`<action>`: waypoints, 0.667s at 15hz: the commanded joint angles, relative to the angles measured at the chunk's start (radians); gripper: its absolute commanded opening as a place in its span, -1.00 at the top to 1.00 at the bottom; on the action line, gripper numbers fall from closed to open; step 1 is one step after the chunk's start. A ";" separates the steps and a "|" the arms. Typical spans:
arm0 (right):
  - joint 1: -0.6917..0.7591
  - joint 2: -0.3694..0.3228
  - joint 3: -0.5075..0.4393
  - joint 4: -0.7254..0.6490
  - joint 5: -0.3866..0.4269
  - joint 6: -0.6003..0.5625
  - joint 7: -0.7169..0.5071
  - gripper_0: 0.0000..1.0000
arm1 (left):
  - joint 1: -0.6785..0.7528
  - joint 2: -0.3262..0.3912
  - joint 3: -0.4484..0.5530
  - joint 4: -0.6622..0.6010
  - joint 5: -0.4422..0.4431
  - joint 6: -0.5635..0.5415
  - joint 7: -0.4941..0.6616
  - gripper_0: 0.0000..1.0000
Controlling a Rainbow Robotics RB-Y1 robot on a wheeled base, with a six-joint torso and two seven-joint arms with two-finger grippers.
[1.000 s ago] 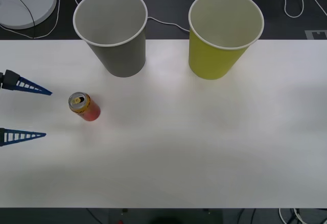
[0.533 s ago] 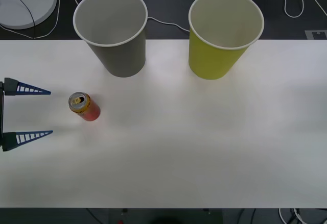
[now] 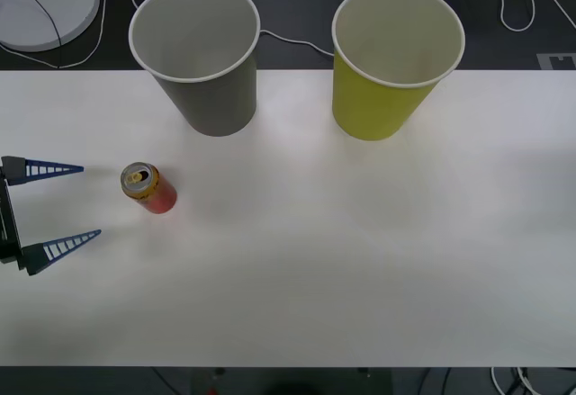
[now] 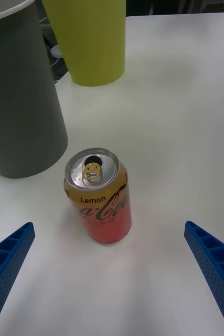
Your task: Put the can into the green bin and the plastic bottle into the gray bin
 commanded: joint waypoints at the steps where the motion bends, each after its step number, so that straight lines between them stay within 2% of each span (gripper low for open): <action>1: 0.000 0.000 0.000 0.000 0.000 0.000 0.000 -1.00 | 0.000 -0.038 0.001 0.066 0.035 -0.025 -0.041 -1.00; 5: 0.000 0.000 0.000 0.000 0.000 0.000 0.000 -1.00 | -0.005 -0.083 0.000 0.155 0.083 -0.044 -0.125 -1.00; 10: 0.000 0.000 0.000 0.000 0.000 0.000 0.000 -1.00 | -0.028 -0.127 0.001 0.232 0.106 -0.039 -0.133 -1.00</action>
